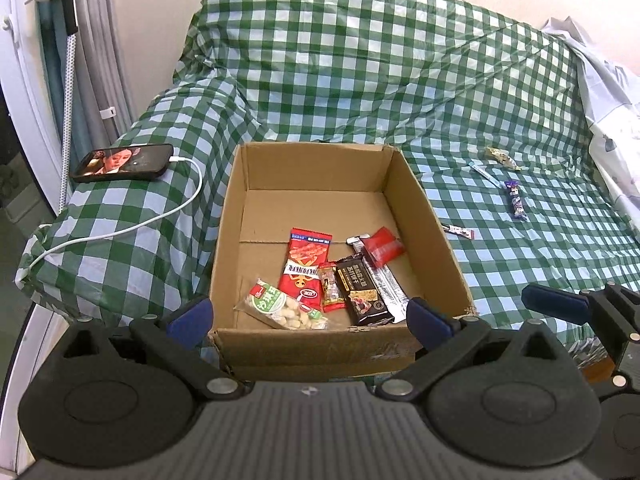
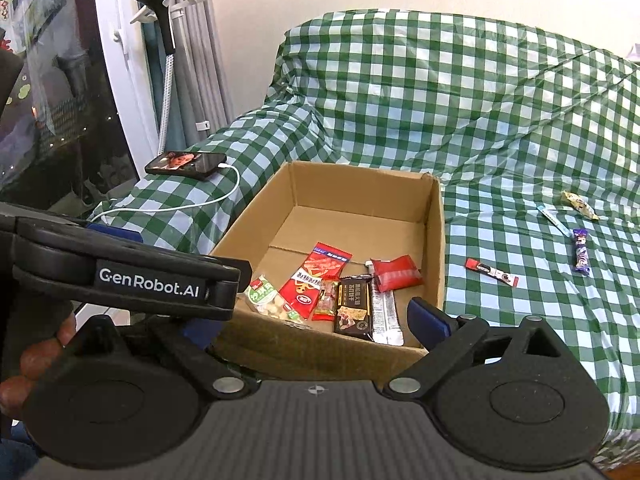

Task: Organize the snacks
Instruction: 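Withdraw both tools and hold them above the box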

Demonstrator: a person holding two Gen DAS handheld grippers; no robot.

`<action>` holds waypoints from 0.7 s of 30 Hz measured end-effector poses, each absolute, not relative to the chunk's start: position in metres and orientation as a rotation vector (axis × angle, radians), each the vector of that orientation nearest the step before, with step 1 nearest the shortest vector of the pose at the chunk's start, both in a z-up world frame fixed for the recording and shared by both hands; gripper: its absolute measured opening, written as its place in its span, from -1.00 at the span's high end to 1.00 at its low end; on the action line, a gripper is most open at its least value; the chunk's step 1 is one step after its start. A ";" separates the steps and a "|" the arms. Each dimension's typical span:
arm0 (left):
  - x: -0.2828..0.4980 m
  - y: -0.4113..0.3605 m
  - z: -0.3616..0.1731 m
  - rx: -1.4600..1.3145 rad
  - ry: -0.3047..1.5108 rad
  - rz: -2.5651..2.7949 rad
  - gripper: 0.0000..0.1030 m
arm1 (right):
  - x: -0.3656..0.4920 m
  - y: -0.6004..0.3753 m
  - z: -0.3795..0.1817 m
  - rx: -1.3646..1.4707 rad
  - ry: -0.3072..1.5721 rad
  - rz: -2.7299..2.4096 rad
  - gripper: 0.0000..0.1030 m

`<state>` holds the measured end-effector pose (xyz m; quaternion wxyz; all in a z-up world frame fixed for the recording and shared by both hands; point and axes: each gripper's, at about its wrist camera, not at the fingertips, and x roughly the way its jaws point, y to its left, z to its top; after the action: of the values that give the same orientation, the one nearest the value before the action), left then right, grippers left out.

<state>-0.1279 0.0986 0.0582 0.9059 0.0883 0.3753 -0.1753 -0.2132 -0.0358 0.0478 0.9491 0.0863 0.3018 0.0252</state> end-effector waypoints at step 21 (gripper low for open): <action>-0.132 0.102 0.056 0.194 0.797 -0.350 -0.99 | -0.220 -0.042 0.047 0.175 0.622 0.044 -0.92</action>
<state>-0.1322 0.1025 0.0563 0.9022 0.0936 0.3856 -0.1690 -0.2202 -0.0421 0.0472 0.9481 0.0858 0.3054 0.0218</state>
